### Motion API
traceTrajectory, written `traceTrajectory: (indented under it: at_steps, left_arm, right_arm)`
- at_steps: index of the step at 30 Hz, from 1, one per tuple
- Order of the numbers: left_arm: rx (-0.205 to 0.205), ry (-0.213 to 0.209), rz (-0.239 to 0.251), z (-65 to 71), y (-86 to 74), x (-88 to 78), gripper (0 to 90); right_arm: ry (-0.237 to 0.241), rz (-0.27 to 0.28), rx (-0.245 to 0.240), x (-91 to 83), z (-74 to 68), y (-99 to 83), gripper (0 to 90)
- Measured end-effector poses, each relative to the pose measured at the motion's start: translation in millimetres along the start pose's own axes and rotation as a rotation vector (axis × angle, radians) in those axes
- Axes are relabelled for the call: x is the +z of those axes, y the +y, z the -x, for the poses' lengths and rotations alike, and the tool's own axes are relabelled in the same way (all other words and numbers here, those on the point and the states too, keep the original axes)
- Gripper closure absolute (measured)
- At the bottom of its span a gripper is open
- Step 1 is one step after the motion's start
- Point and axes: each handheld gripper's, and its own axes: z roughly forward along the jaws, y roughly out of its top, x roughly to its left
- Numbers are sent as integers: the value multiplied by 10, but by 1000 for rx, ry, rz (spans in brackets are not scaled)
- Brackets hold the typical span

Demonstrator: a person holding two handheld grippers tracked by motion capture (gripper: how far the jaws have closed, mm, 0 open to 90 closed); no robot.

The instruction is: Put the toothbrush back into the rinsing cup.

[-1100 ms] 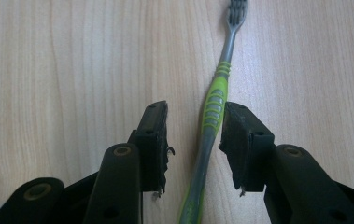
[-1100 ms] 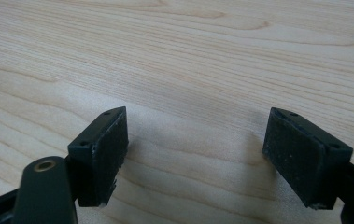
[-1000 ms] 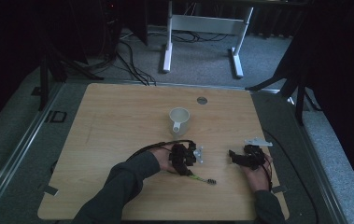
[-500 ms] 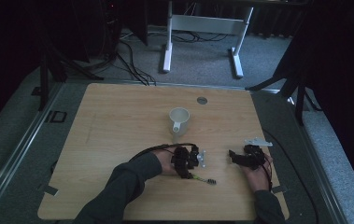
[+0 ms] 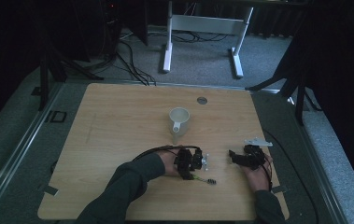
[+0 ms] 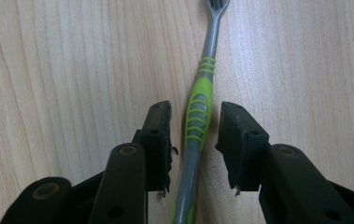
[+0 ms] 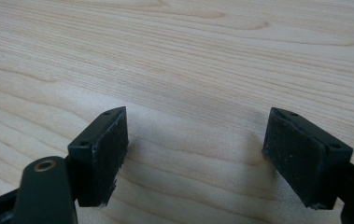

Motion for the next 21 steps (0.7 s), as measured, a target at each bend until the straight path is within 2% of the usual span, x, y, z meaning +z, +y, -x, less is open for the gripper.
traceTrajectory:
  at_steps: [13, 21]
  left_arm:
    - [17, 7, -57, 17, 30, 62, 701]
    - [17, 2, -60, 16, 46, 67, 748]
  right_arm:
    - [0, 0, 1, 0, 0, 0, 217]
    - [0, 0, 0, 0, 0, 0, 217]
